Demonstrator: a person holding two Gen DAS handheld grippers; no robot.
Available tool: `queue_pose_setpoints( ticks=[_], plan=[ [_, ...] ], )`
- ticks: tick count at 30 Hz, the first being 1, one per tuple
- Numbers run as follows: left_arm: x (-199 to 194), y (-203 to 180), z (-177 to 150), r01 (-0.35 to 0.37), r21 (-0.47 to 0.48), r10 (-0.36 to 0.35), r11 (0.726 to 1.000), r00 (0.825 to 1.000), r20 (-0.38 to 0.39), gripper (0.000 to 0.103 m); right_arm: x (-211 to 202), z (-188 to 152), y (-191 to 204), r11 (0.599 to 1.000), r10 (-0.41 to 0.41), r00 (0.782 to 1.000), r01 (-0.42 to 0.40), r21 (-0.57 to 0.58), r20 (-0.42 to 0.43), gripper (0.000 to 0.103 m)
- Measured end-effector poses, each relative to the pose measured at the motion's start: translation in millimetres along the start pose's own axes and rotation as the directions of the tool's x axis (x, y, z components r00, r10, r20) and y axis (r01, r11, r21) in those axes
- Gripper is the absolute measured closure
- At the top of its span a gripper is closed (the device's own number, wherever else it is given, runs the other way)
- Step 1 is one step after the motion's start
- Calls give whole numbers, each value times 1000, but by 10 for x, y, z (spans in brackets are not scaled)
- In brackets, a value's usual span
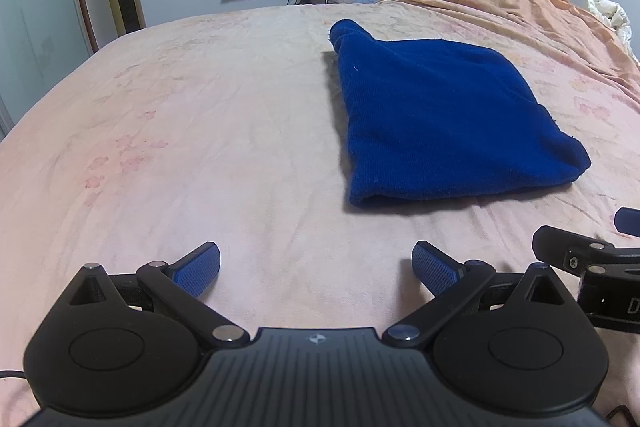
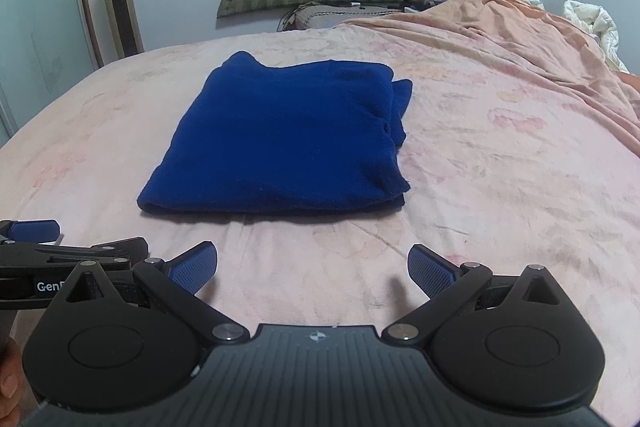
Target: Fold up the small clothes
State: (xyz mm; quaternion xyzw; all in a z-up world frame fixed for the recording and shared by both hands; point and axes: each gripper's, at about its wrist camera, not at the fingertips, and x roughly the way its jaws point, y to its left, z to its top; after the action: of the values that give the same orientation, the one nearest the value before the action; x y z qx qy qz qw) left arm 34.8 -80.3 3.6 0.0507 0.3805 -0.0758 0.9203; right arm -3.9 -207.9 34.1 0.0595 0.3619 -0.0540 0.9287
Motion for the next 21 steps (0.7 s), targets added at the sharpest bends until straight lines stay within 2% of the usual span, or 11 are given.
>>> queue_pose_setpoints(
  ticks=[4,13,21],
  plan=[
    [-6,0,3,0,1,0,1000,1000,1,0,33,-10,-4,1000,-10,1000,10,-4,-21,0],
    [-14,-2,0,0,2,0,1000,1000,4,0,8,-24,66,997,-35,999,35,-67,-2,0],
    [-28,-6,-8,-2,7,2,1000,1000,5,0,-18,-18,52,998,-26,1000,26,-65,3,0]
  ],
)
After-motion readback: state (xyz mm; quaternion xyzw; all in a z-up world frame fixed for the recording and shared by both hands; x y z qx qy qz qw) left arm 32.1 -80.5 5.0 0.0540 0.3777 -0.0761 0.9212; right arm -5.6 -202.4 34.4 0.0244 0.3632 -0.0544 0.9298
